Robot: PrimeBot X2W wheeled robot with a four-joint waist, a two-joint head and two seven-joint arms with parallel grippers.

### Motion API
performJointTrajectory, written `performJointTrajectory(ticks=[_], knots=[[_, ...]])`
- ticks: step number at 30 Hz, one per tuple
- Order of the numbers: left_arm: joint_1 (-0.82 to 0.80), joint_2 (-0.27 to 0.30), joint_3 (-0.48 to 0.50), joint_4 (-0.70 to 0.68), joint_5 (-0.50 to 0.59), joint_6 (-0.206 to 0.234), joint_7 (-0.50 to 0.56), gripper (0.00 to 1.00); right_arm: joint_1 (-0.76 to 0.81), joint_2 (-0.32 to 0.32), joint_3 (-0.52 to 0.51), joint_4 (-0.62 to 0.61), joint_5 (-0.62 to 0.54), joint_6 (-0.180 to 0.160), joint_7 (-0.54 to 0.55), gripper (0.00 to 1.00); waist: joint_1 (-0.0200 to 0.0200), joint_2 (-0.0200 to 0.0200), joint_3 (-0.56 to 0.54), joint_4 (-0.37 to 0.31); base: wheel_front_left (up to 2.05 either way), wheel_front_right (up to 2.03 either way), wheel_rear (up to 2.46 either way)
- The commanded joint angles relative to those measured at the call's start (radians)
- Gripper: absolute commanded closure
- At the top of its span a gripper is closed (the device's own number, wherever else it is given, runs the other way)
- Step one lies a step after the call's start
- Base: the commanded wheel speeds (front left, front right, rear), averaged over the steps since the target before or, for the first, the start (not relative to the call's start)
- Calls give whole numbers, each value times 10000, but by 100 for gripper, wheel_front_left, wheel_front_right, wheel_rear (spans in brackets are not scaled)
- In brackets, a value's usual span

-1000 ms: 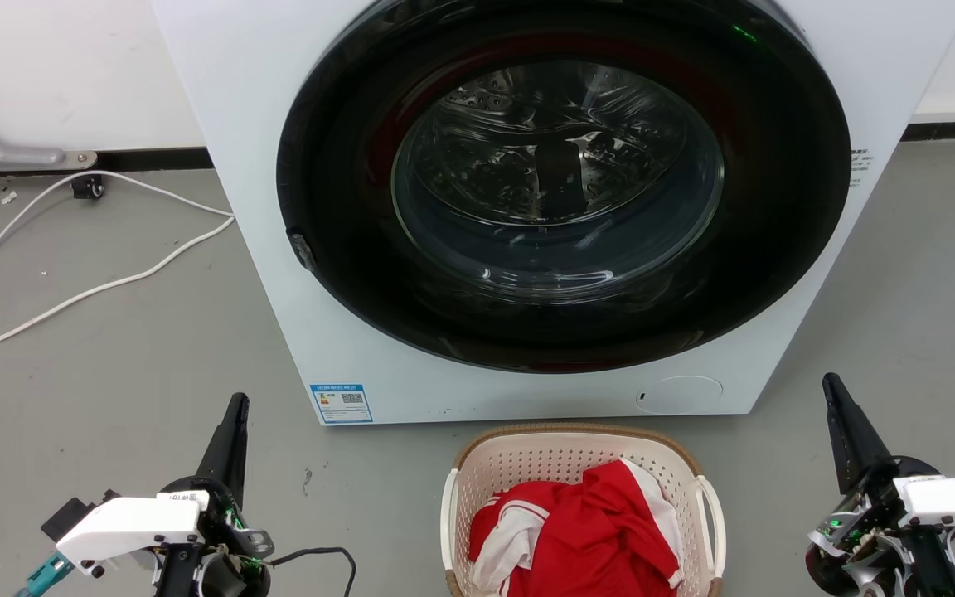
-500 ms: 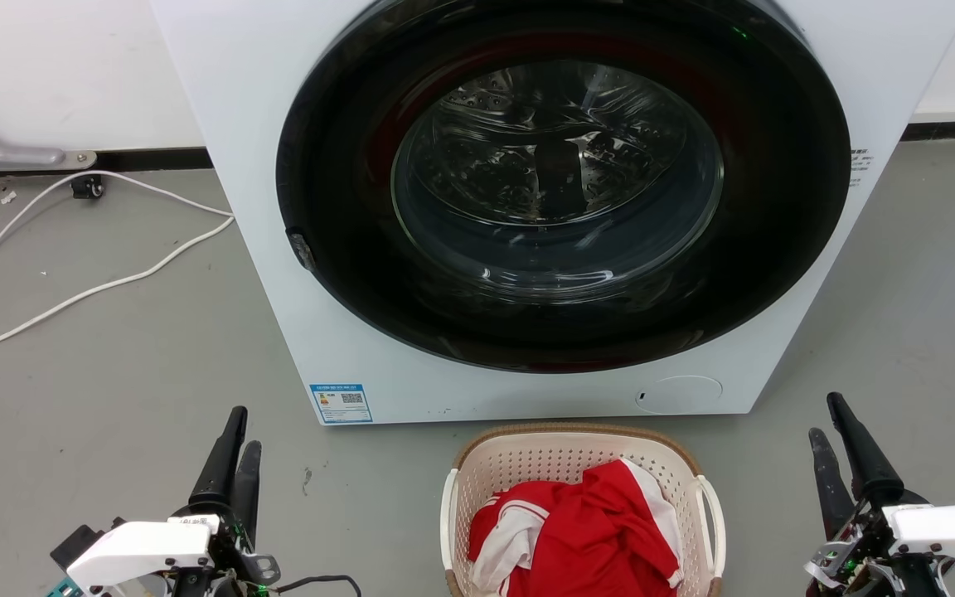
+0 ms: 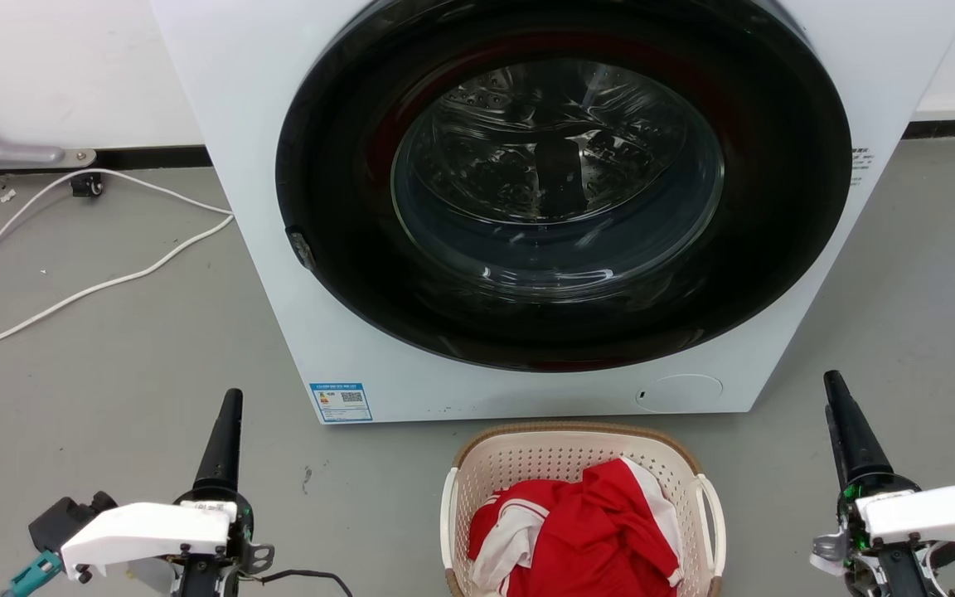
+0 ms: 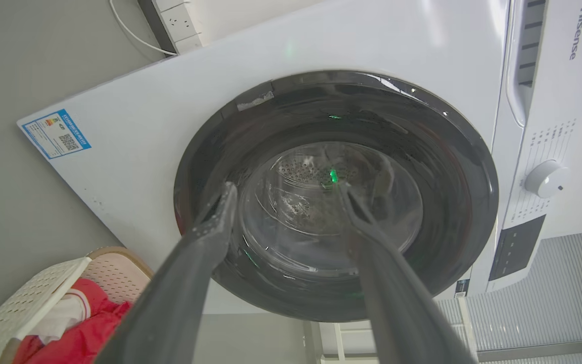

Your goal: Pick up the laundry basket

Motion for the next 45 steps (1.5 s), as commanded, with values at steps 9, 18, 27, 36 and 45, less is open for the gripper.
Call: performJointTrajectory(ticks=[9,18,27,36,45], knots=[[5,42,-430,-596,2180,503,-465,0,127,-22,274,-830,-2584,0,-438,0,0,0,14,12,0,0,0],[79,45,-715,-793,3650,769,-766,0,280,-24,376,-1159,-4207,0,-745,0,0,0,15,17,0,0,0],[161,49,-926,-993,5110,968,-1079,0,439,-25,373,-1411,-5692,0,-1052,0,0,0,9,25,0,0,0],[259,51,-1119,-1139,6456,1118,-1360,0,569,-26,405,-1658,-7017,0,-1342,0,0,0,7,24,0,0,0],[344,53,-1311,-1264,7573,1131,-1621,0,695,-28,418,-1869,-8151,0,-1606,0,0,0,-1,13,0,0,0]])
